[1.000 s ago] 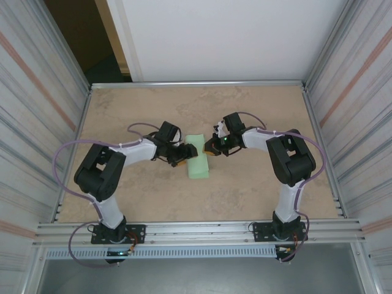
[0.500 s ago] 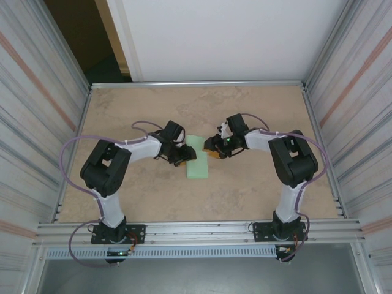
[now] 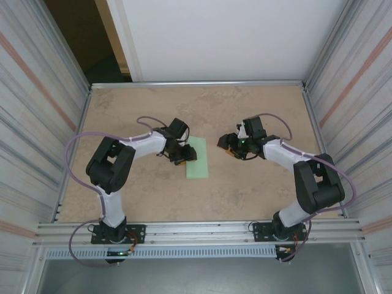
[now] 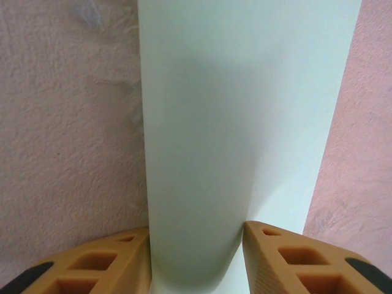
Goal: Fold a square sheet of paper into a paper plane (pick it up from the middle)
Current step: First fold in half a square sheet of paper at the center of the table, then hold the square sheet of paper at the center of the table.
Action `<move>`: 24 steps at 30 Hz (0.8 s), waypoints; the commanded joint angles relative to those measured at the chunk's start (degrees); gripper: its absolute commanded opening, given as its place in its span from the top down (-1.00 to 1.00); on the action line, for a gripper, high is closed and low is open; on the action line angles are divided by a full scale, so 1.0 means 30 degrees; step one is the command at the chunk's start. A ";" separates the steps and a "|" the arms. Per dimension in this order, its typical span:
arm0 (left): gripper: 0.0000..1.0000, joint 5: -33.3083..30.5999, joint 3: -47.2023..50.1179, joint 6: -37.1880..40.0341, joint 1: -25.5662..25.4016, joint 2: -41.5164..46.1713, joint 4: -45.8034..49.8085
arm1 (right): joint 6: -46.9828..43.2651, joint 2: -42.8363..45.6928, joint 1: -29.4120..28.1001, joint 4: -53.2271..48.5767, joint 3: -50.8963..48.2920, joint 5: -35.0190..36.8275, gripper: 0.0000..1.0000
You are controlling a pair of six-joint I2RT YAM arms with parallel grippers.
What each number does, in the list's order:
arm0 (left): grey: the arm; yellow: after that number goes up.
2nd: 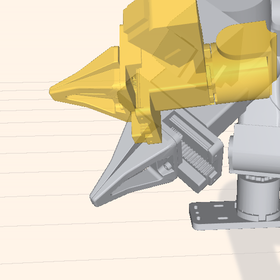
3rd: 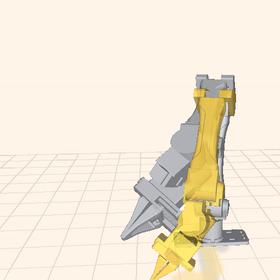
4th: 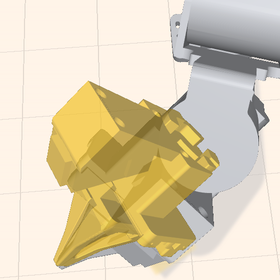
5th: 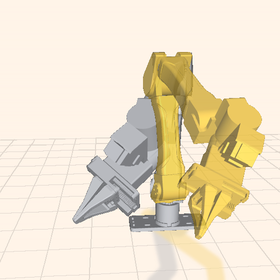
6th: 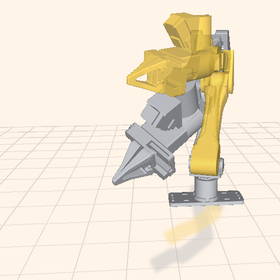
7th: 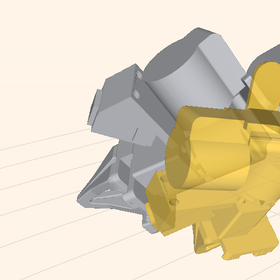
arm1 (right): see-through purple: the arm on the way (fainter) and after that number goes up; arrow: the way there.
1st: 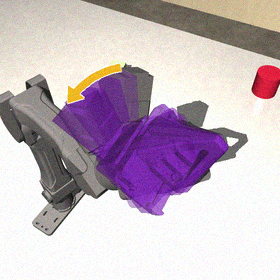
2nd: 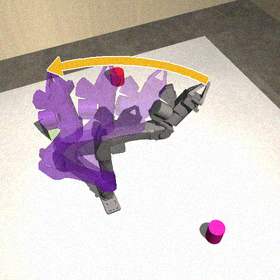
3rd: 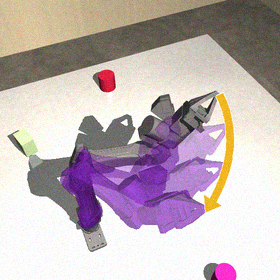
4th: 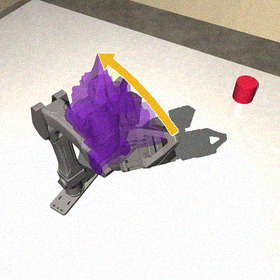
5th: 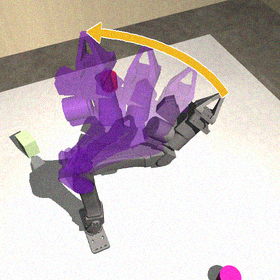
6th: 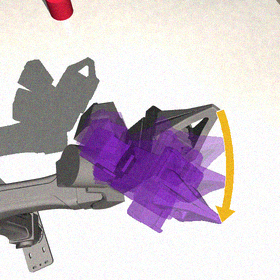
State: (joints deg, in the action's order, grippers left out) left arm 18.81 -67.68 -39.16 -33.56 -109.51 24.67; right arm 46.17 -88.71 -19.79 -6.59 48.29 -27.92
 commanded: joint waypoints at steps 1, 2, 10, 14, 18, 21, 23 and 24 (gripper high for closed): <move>0.13 -0.1499 0.0736 0.0925 -0.0474 -0.2589 0.1776 | 0.0447 0.0462 0.0000 -0.0499 -0.0405 0.0874 -0.14; 0.14 -0.1534 0.0673 0.1030 -0.0477 -0.2739 0.1916 | 0.0438 0.0399 -0.0024 -0.0498 -0.0427 0.0897 -0.14; 0.12 -0.1615 -0.0381 0.1299 -0.0594 -0.4621 0.3269 | 0.0495 -0.0808 -0.0011 -0.0206 -0.0124 0.0558 -0.13; 0.11 -0.1830 -0.0803 0.1145 -0.0623 -0.5288 0.3980 | 0.0468 -0.1315 -0.0038 -0.0158 0.0125 0.0442 -0.12; 0.11 -0.1804 -0.1074 0.1040 -0.0684 -0.5768 0.4356 | 0.0310 -0.1659 -0.0074 -0.0073 0.0304 0.0186 -0.12; 0.08 -0.1900 -0.1286 0.1065 -0.0737 -0.6105 0.4660 | 0.0015 -0.1863 -0.0263 -0.0031 0.0455 0.0019 -0.12; 0.06 -0.1832 -0.1374 0.1019 -0.0811 -0.6357 0.4741 | -0.0151 -0.2007 -0.0375 0.0072 0.0542 -0.0140 -0.10; 0.06 -0.1865 -0.1390 0.0960 -0.0850 -0.6415 0.4782 | -0.0187 -0.2104 -0.0459 0.0177 0.0574 -0.0297 -0.07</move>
State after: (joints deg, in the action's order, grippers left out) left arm 18.41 -77.25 -37.26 -33.89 -116.75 36.73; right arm 46.24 -93.86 -20.36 -6.68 48.34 -27.16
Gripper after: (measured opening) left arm 0.468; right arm 0.543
